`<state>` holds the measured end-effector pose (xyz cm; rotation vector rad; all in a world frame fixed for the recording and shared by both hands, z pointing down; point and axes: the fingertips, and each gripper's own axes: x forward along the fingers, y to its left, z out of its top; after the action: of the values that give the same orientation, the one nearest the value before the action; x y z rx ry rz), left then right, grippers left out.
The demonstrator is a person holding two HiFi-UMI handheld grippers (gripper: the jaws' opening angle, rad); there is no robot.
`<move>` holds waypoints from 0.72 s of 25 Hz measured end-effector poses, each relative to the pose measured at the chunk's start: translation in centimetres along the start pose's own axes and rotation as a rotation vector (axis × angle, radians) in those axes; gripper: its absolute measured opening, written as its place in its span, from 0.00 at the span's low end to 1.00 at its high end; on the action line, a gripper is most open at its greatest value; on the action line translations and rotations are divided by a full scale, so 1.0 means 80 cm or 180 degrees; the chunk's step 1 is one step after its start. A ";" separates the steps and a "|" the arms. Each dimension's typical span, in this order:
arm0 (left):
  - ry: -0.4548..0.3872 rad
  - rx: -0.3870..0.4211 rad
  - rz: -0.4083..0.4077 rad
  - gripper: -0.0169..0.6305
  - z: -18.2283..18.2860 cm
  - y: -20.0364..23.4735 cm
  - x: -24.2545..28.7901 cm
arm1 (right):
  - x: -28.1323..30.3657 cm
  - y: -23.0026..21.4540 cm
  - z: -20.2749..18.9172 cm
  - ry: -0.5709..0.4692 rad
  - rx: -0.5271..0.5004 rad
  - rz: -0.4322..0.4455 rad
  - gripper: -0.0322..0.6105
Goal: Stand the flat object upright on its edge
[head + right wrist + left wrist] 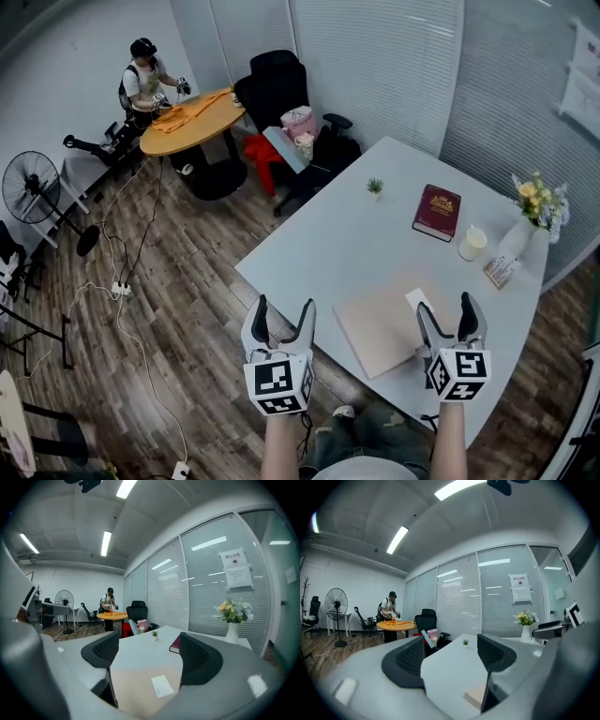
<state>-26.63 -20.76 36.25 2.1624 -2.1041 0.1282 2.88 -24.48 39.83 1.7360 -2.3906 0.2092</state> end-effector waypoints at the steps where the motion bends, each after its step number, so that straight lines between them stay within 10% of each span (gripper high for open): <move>1: 0.0030 -0.0022 -0.0030 0.56 -0.004 -0.001 0.004 | 0.001 -0.002 -0.004 0.0036 0.0008 -0.0027 0.70; 18: 0.0685 -0.0271 -0.0388 0.56 -0.095 -0.026 0.087 | 0.064 -0.018 -0.084 0.0679 -0.0075 -0.0098 0.74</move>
<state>-24.19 -26.46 44.72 2.1159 -1.8244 0.2431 3.08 -28.20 47.55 1.6483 -2.2049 0.3419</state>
